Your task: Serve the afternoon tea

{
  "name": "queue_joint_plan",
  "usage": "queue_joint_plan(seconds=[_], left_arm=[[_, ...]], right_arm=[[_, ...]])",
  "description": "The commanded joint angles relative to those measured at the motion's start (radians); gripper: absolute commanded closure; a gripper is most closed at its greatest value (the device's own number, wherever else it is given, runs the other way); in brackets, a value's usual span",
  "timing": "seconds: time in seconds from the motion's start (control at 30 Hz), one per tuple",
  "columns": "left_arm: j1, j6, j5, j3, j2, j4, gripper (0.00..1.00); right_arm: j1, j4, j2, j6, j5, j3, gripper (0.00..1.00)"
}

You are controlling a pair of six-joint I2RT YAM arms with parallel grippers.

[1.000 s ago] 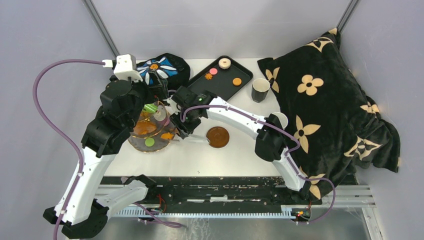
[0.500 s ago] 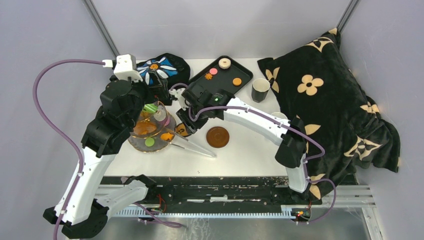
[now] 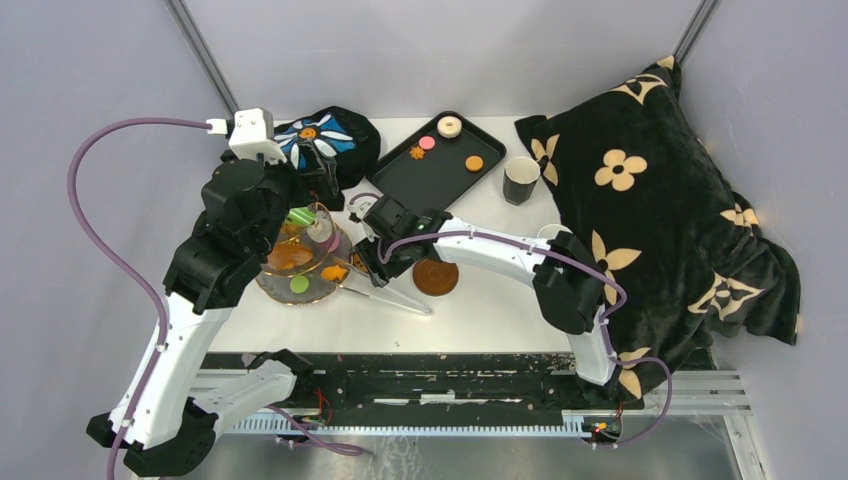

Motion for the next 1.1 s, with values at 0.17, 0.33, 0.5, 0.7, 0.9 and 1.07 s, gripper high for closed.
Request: queue_joint_plan(seconds=[0.17, 0.33, 0.5, 0.7, 0.9, 1.07], left_arm=[[-0.002, -0.003, -0.003, 0.000, -0.002, 0.043, 0.01], [-0.001, -0.002, 0.003, -0.001, -0.002, 0.043, 0.01], [-0.002, 0.003, -0.004, 0.002, -0.005, 0.038, 0.01], [-0.002, -0.002, -0.001, -0.012, -0.009, 0.046, 0.01], [-0.001, 0.002, 0.006, -0.008, -0.003, 0.051, 0.01], [-0.001, 0.002, 0.012, -0.020, 0.015, 0.049, 0.01]], right_arm=[[0.007, 0.140, 0.116, 0.044, 0.014, 0.020, 0.41], [0.007, 0.173, 0.162, 0.075, 0.007, 0.027, 0.49], [0.006, 0.172, 0.146, 0.064, -0.010, 0.012, 0.73], [0.006, 0.128, 0.058, 0.011, -0.005, -0.029, 0.94], [0.004, 0.059, -0.077, -0.038, 0.066, -0.138, 0.99], [-0.042, 0.035, -0.265, -0.011, 0.279, -0.346, 0.99]])
